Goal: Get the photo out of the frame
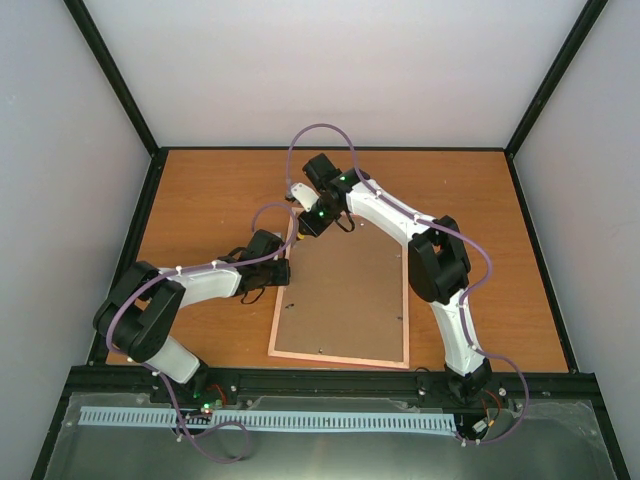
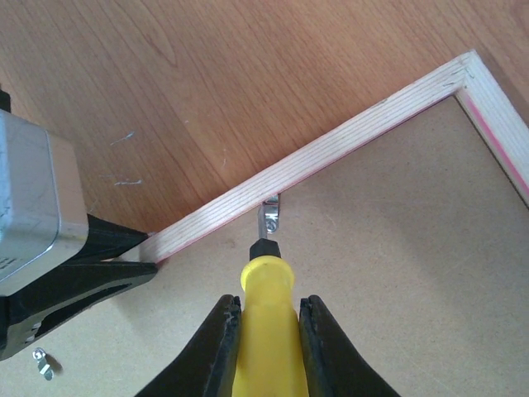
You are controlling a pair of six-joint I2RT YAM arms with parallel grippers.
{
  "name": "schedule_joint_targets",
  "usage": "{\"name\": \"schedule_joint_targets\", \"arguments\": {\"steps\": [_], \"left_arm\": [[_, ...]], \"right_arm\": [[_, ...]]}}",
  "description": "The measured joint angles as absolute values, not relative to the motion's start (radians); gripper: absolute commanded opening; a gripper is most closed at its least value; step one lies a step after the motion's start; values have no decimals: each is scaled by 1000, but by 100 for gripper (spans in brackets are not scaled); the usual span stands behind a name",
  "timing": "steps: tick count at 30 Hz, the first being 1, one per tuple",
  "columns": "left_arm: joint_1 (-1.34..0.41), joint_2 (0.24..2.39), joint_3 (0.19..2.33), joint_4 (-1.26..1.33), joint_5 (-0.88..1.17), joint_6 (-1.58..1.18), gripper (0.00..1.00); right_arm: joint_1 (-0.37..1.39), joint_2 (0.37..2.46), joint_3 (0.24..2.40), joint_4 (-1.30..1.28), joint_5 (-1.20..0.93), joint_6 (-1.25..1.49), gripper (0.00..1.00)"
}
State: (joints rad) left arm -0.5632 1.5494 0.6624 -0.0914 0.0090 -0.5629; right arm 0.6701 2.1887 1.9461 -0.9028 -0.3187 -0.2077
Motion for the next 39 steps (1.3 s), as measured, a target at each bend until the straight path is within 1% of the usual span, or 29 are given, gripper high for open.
{"name": "schedule_joint_targets", "arguments": {"steps": [4, 11, 18, 24, 31, 33, 34, 35, 39], "left_arm": [[-563, 1549, 661, -88, 8, -563, 1], [-563, 1549, 660, -87, 8, -567, 1], [-563, 1549, 661, -88, 6, -568, 1], [-563, 1552, 672, -104, 6, -569, 1], [-563, 1562, 693, -134, 9, -585, 1], [-563, 1570, 703, -136, 10, -589, 1], [-563, 1575, 709, -140, 10, -591, 2], [-563, 1579, 716, -144, 9, -593, 5], [-563, 1584, 734, -171, 4, -595, 19]], "right_arm": [[672, 2185, 1945, -899, -288, -202, 3], [668, 2135, 1907, -894, -164, -193, 3], [662, 2014, 1815, -900, -179, -199, 3], [640, 1811, 1625, -882, -228, -229, 3], [486, 1556, 1349, -855, -318, -315, 3], [468, 1480, 1279, -855, -328, -349, 3], [469, 1435, 1240, -852, -337, -369, 3], [472, 1399, 1212, -854, -345, -384, 3], [478, 1250, 1102, -862, -390, -444, 3]]}}
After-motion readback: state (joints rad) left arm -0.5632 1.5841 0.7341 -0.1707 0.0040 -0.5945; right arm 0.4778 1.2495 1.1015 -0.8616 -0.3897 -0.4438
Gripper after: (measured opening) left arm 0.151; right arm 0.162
